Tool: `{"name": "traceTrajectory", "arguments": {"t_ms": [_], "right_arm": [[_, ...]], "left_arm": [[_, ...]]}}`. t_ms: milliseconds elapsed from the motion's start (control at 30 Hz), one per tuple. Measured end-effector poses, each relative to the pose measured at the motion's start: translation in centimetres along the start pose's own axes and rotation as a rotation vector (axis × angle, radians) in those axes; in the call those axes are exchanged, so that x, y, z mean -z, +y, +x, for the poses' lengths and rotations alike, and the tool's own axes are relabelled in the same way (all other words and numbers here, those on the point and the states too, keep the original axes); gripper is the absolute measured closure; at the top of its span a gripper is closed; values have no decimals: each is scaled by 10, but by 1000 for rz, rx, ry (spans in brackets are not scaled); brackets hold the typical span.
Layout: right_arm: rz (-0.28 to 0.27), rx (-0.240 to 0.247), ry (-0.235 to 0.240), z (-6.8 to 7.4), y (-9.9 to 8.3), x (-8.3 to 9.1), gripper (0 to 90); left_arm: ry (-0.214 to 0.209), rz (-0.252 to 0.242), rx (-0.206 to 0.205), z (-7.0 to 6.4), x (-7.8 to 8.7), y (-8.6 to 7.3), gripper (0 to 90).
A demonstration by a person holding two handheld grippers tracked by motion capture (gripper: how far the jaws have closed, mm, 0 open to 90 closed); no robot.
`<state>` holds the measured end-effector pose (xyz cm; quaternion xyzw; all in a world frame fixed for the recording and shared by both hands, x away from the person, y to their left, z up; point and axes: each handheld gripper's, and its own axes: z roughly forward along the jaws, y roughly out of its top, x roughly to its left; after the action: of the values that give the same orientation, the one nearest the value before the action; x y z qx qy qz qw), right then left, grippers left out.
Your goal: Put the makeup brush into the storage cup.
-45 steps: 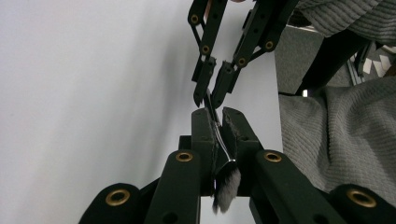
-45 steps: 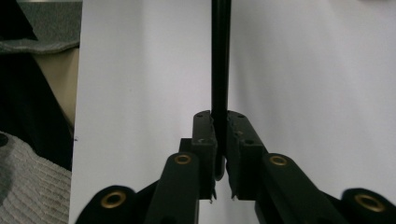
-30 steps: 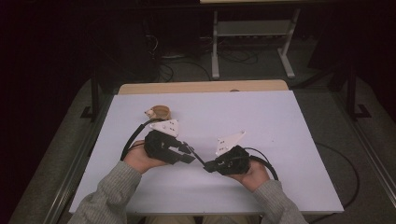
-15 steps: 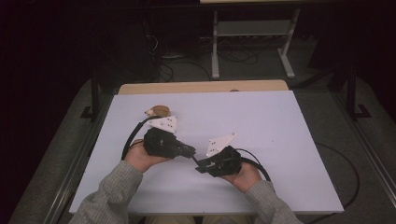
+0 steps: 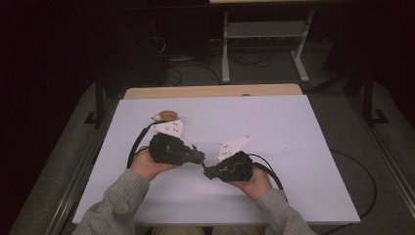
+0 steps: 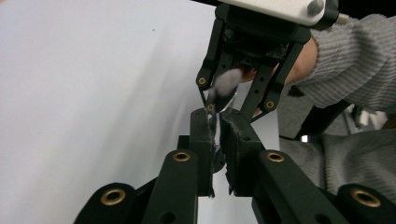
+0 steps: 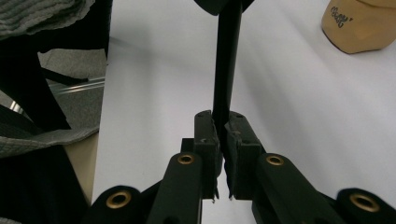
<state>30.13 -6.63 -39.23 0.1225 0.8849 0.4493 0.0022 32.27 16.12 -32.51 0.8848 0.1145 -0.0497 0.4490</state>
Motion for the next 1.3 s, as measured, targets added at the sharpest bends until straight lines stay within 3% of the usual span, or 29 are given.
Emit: {"name": "traceTrajectory", "arguments": {"t_ms": [100,133,233,633,900,1300], "right_arm": [[5,8,-9,0,0,0,807],[10,8,-19,0,0,0,745],[29,-10,-49,-2,-2,4,671],[36,-58,-120,-14,-9,31,529],[8,-113,-165,-24,-21,51,455],[-24,-171,-219,-36,-38,78,415]], "left_arm": [[6,6,-9,0,0,0,832],[11,7,-9,0,1,0,833],[21,6,-1,2,4,-1,834],[68,24,15,7,11,-4,836],[96,30,32,14,21,-5,836],[120,30,58,26,34,-6,836]]}}
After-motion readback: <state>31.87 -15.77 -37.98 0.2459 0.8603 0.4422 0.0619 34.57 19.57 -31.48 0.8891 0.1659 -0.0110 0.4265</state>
